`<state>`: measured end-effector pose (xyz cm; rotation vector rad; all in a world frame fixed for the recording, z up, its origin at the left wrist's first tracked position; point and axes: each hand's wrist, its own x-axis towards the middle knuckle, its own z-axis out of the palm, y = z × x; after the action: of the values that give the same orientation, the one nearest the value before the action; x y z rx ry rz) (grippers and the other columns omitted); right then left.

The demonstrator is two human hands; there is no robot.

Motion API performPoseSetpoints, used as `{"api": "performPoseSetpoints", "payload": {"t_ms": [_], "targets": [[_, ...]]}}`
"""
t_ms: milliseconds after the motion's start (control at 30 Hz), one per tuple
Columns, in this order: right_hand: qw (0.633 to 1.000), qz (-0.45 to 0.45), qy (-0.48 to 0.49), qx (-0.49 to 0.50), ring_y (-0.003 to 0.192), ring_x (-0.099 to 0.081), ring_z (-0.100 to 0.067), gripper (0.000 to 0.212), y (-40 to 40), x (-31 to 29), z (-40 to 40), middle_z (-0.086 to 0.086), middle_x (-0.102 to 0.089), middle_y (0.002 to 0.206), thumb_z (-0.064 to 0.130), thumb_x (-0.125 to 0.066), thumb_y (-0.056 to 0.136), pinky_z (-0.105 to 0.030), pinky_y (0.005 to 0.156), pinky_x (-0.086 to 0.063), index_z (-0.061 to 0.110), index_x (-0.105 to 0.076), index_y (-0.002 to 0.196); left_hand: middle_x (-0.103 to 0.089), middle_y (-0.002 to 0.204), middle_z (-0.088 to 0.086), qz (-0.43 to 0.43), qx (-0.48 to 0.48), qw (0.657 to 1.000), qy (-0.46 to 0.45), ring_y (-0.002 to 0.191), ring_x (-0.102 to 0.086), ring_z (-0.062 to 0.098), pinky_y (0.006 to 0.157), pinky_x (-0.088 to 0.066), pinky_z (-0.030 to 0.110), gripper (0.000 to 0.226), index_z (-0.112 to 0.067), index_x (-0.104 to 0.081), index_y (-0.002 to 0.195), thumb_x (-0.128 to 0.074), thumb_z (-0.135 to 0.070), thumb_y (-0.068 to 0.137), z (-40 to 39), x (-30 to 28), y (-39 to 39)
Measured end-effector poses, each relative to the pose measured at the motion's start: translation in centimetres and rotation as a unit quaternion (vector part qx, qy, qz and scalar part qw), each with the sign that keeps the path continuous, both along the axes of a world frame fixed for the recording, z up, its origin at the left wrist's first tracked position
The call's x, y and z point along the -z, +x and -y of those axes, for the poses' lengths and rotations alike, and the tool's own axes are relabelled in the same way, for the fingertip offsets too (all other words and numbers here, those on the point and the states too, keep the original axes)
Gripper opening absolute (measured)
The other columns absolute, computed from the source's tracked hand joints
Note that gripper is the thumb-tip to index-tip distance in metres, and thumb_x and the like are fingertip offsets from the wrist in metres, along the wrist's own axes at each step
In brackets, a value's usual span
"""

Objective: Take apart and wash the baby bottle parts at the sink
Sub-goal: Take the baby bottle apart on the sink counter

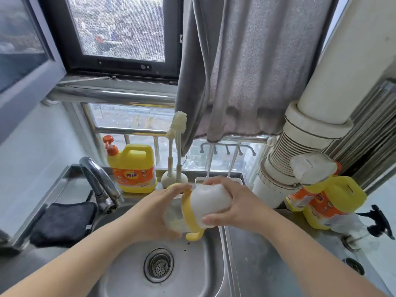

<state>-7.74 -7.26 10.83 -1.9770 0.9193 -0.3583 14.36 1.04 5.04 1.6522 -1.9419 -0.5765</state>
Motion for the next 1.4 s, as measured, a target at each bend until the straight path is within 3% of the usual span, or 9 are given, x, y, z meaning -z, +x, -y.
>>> {"api": "performPoseSetpoints", "payload": {"t_ms": [167, 267, 333, 467, 667, 900, 1067, 1200, 1400], "targets": [[0.979, 0.128, 0.125, 0.094, 0.090, -0.067, -0.014, 0.066, -0.3, 2.1, 0.9, 0.002, -0.065, 0.107, 0.049, -0.084, 0.045, -0.029, 0.074, -0.056, 0.038, -0.060, 0.107, -0.040, 0.131, -0.028, -0.009, -0.020, 1.000, 0.017, 0.121, -0.041, -0.004, 0.100, -0.038, 0.019, 0.098, -0.068, -0.019, 0.125, -0.082, -0.045, 0.053, -0.4, 1.1, 1.0], [0.959, 0.159, 0.167, 0.167, 0.092, -0.066, -0.013, 0.072, -1.2, 3.8, 1.3, -0.004, -0.065, 0.109, 0.053, -0.082, 0.043, -0.035, 0.082, -0.056, 0.031, -0.058, 0.108, -0.031, 0.129, -0.026, -0.014, -0.037, 0.998, 0.039, 0.118, -0.039, -0.008, 0.093, -0.037, 0.011, 0.102, -0.072, -0.019, 0.123, -0.086, -0.046, 0.051, -0.7, 2.6, 1.3], [0.958, 0.127, 0.164, 0.199, 0.096, -0.063, -0.015, 0.071, -2.1, 4.8, 1.5, -0.004, -0.063, 0.110, 0.052, -0.083, 0.049, -0.034, 0.085, -0.054, 0.032, -0.054, 0.111, -0.027, 0.127, -0.025, -0.023, -0.045, 0.998, 0.040, 0.117, -0.041, -0.008, 0.090, -0.042, 0.010, 0.102, -0.071, -0.020, 0.123, -0.086, -0.048, 0.049, -0.9, 3.8, 1.2], [0.954, 0.068, 0.142, 0.257, 0.094, -0.058, -0.008, 0.054, -3.7, 6.8, 2.6, 0.004, -0.058, 0.108, 0.035, -0.080, 0.073, -0.020, 0.071, -0.046, 0.027, -0.047, 0.117, -0.029, 0.126, -0.026, -0.067, -0.077, 0.994, 0.031, 0.116, -0.046, -0.006, 0.095, -0.044, 0.016, 0.099, -0.065, -0.025, 0.125, -0.085, -0.050, 0.047, -0.7, 5.5, 0.7], [0.946, -0.013, 0.118, 0.301, 0.101, -0.055, -0.015, 0.071, -4.5, 9.9, 5.3, 0.003, -0.056, 0.111, 0.045, -0.076, 0.073, -0.033, 0.087, -0.049, 0.017, -0.045, 0.131, -0.033, 0.121, -0.028, -0.116, -0.100, 0.988, 0.020, 0.117, -0.036, -0.016, 0.091, -0.036, 0.006, 0.094, -0.062, -0.028, 0.120, -0.081, -0.053, 0.043, -0.2, 6.6, -0.1], [0.951, -0.120, 0.036, 0.283, 0.102, -0.050, -0.018, 0.068, -3.7, 12.3, 8.3, -0.004, -0.055, 0.123, 0.042, -0.074, 0.078, -0.025, 0.078, -0.037, 0.011, -0.045, 0.132, -0.033, 0.123, -0.030, -0.118, -0.113, 0.986, 0.014, 0.117, -0.042, -0.009, 0.093, -0.045, 0.020, 0.100, -0.067, -0.025, 0.121, -0.089, -0.046, 0.047, 1.1, 8.2, -0.3], [0.948, -0.160, 0.043, 0.272, 0.095, -0.049, -0.015, 0.060, -4.4, 14.6, 8.9, -0.004, -0.057, 0.114, 0.041, -0.073, 0.079, -0.026, 0.075, -0.039, 0.013, -0.048, 0.127, -0.029, 0.120, -0.038, -0.120, -0.103, 0.987, 0.032, 0.116, -0.037, -0.016, 0.090, -0.046, 0.019, 0.100, -0.072, -0.020, 0.118, -0.086, -0.051, 0.047, 2.0, 8.9, -0.6], [0.933, -0.075, 0.140, 0.322, 0.094, -0.058, -0.016, 0.047, -5.4, 15.4, 9.4, -0.004, -0.057, 0.112, 0.036, -0.073, 0.080, -0.022, 0.066, -0.050, 0.012, -0.051, 0.113, -0.029, 0.118, -0.039, -0.128, -0.097, 0.986, 0.055, 0.116, -0.033, -0.020, 0.087, -0.047, 0.020, 0.098, -0.078, -0.017, 0.114, -0.078, -0.054, 0.042, 2.4, 8.9, -0.9], [0.909, 0.006, 0.220, 0.355, 0.094, -0.060, -0.017, 0.042, -7.4, 17.1, 7.9, -0.005, -0.061, 0.108, 0.030, -0.077, 0.077, -0.024, 0.072, -0.050, 0.014, -0.053, 0.108, -0.028, 0.116, -0.042, -0.133, -0.092, 0.984, 0.073, 0.117, -0.032, -0.021, 0.085, -0.049, 0.021, 0.098, -0.079, -0.017, 0.113, -0.078, -0.051, 0.041, 3.0, 9.5, -1.1]]}}
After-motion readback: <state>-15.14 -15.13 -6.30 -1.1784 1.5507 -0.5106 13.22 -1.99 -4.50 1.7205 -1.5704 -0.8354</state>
